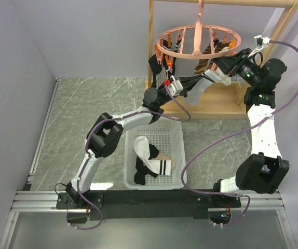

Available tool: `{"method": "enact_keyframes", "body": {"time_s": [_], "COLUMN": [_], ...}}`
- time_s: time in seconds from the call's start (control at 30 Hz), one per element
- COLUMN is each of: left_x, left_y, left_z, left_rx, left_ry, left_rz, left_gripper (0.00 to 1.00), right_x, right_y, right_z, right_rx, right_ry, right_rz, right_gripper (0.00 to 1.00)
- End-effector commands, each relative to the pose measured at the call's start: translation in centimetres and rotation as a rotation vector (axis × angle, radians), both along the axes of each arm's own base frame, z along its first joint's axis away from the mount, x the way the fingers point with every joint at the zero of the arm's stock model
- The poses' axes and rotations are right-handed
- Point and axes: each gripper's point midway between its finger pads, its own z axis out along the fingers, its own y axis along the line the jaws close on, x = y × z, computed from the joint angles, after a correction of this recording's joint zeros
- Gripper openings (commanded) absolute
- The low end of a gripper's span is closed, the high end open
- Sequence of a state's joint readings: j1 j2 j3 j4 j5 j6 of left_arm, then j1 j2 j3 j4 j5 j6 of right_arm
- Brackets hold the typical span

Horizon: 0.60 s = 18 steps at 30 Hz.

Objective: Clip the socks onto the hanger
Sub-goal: Clamp the sock onto the hanger.

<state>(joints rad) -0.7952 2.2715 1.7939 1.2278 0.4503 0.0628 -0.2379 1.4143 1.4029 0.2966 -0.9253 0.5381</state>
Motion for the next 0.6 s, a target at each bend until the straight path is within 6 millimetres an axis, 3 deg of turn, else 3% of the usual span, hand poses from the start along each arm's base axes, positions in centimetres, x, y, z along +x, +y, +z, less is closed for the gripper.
{"method": "enact_keyframes", "body": {"time_s": [0.0, 0.27, 0.57], "left_x": [-0.72, -0.71, -0.71], "left_y": [0.11, -0.02, 0.27], "left_z": [0.14, -0.52, 0.07], "left_rx": [-0.018, -0.009, -0.033], "left_ry": [-0.039, -0.039, -0.051], "left_rz": [-0.029, -0.032, -0.027], "left_gripper": [0.0, 0.01, 0.01], "right_x": [-0.79, -0.52, -0.33], "right_y": [0.44, 0.34, 0.45], "right_z": [3.75, 3.99, 3.35], "right_rx": [-0.021, -0.023, -0.021], "right_ry": [-0.12, -0.119, -0.109], "right_rz": [0.002, 0.003, 0.014], "right_gripper": [0.0, 0.0, 0.0]}}
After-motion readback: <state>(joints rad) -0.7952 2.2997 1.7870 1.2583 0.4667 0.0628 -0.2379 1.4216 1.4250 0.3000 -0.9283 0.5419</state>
